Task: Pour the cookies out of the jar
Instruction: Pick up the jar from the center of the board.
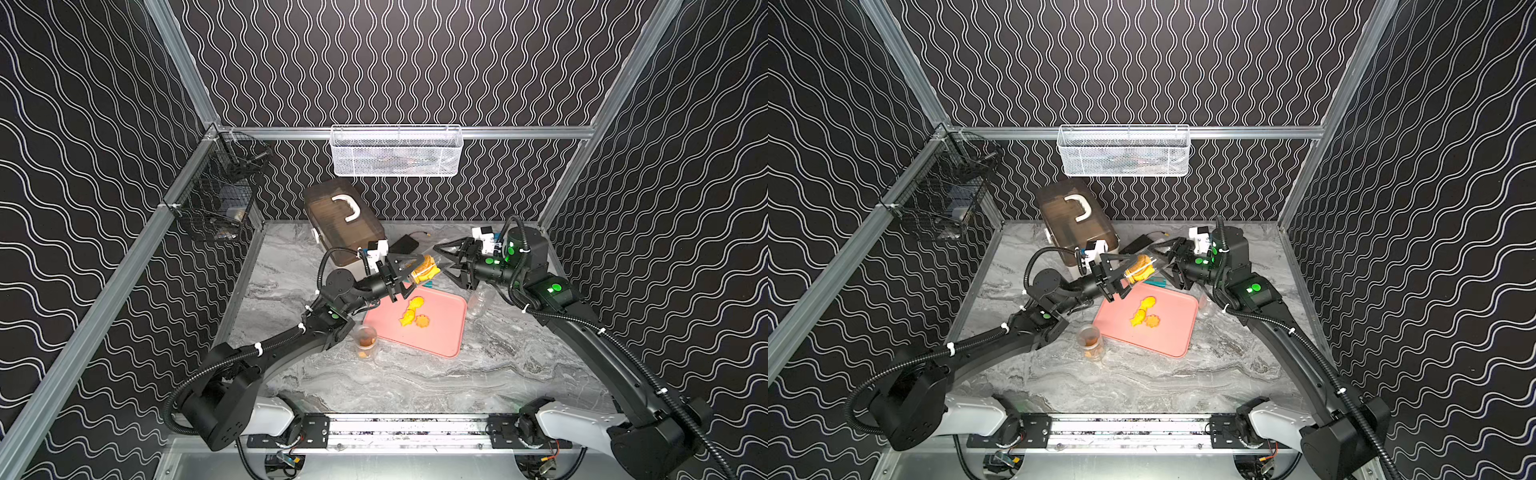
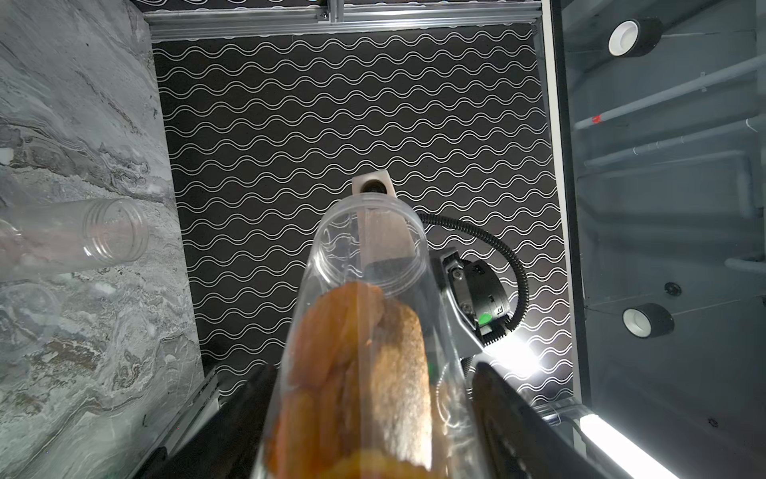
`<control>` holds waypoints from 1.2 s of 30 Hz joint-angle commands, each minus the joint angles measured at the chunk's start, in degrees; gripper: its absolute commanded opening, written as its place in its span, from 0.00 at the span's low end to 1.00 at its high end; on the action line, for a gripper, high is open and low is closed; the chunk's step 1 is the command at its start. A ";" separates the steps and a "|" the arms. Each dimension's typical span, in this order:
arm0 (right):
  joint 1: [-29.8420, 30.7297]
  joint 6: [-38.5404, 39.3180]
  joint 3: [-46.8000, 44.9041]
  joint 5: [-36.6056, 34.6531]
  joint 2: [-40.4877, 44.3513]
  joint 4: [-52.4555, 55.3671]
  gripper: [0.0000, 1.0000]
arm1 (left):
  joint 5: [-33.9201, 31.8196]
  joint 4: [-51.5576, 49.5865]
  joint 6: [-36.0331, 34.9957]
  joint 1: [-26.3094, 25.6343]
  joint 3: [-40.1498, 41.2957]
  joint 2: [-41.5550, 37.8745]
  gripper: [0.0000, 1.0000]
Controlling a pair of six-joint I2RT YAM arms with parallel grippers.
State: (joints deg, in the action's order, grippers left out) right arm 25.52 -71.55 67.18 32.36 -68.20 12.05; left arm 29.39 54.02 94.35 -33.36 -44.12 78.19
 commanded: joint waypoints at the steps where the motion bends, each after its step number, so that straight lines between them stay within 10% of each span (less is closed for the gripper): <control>1: 0.18 -0.87 -0.14 -0.02 0.41 -2.92 0.62 | -0.29 4.06 1.23 0.01 0.17 0.33 0.75; 23: 0.23 -0.08 -0.65 1.08 0.00 -4.24 0.79 | 0.12 5.70 2.00 -0.07 0.81 1.19 0.61; 28: -0.42 5.96 1.43 -0.49 0.38 3.67 1.00 | 4.35 -0.86 -1.68 0.30 -0.55 0.12 0.60; 36: -5.27 17.09 4.39 2.46 1.97 16.80 1.00 | 11.51 -9.51 -6.67 4.71 -0.50 -2.37 0.60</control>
State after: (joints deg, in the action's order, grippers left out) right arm 21.41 -59.72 70.83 32.91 -66.81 22.79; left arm 36.86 45.30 89.67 -29.87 -44.82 76.42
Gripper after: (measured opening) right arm 0.994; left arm 0.664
